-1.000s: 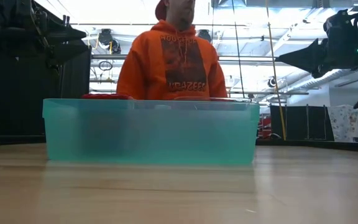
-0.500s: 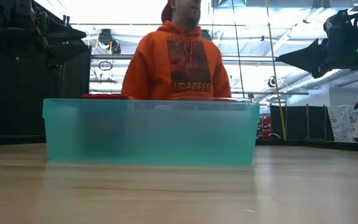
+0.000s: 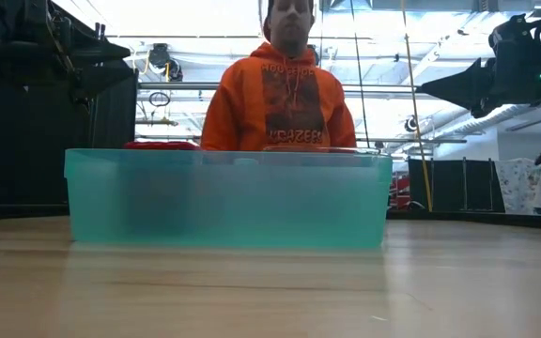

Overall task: Sort spices by type
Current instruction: Return to Home Position

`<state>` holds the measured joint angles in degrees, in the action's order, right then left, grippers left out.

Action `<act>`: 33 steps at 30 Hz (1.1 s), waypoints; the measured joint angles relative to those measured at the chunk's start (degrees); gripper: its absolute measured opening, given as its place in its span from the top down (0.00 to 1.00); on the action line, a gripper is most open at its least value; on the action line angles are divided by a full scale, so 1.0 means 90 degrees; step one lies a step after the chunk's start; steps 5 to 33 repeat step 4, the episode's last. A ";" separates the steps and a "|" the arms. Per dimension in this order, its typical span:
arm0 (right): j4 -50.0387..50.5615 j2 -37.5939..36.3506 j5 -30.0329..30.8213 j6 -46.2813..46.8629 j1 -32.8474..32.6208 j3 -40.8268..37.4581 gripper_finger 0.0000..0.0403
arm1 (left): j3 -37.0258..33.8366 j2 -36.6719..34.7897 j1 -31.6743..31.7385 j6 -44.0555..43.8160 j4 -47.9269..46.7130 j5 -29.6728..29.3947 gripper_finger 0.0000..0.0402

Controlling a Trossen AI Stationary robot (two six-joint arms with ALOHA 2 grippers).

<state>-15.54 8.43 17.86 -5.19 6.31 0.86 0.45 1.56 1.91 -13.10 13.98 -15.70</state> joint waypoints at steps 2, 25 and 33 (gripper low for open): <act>-0.0001 0.0000 0.0001 0.0000 0.0000 0.0000 1.00 | 0.0000 0.0000 0.0000 0.0000 0.0000 0.0000 0.51; 0.0000 0.0000 0.0000 -0.0001 0.0000 0.0000 1.00 | 0.0000 -0.0002 -0.0002 0.0000 0.0000 0.0000 0.51; 0.0000 0.0000 0.0000 -0.0001 0.0000 0.0000 1.00 | 0.0000 -0.0002 -0.0002 0.0000 0.0000 0.0000 0.51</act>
